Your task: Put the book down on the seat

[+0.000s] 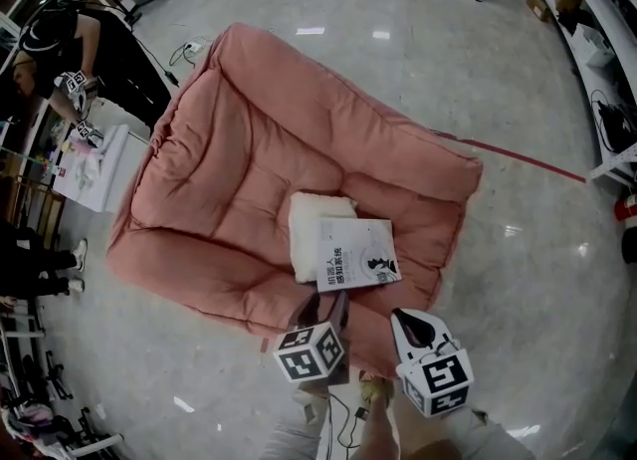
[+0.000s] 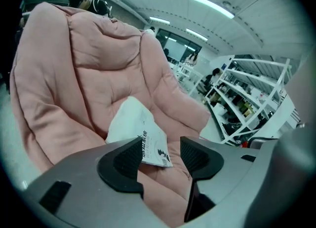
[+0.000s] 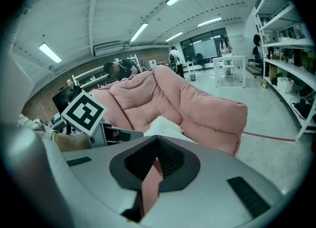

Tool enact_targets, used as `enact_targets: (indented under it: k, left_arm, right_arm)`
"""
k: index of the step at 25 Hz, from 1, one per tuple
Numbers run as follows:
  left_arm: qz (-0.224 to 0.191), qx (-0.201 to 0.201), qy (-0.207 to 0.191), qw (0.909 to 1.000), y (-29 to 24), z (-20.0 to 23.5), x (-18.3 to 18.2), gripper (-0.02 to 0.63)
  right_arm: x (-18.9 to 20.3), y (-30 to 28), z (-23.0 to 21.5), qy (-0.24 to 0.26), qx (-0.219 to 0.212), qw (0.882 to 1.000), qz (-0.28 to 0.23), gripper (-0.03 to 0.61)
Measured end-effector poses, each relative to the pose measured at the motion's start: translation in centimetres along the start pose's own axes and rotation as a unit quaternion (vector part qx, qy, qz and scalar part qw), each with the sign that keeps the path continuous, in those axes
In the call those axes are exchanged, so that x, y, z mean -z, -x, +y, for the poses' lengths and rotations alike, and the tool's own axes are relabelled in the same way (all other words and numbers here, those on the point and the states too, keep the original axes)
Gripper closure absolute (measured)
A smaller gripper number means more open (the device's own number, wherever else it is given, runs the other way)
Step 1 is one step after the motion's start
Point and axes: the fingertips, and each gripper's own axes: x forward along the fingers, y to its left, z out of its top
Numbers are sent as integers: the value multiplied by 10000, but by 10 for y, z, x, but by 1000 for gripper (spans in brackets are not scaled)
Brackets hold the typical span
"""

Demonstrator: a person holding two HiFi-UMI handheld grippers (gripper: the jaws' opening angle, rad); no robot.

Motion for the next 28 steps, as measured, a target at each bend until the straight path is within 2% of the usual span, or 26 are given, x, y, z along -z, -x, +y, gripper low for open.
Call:
enact_targets:
  k: [6,11,16,19,28]
  left_arm:
    - [-39,231,-70,9997,43,-23,14,410]
    - [-216,273,-158,9993,82,-34,20,520]
    - [-361,367,-301,9982,119,-45,26,583]
    - [-469,439,-364,9973,141,-52,27,604]
    - [-761,708,-555,9930,205,-72,37,607]
  right_arm:
    - [0,25,20,70,61,9999,-102,573]
    - [-1,45,40,161,58,9997,-190,573]
    - [-1,65,64,292,4,9992,-268,574]
    - [-2,77,77,373,-27,9988,-320,573]
    - [1,115,116,549,-107,9972,-505,573]
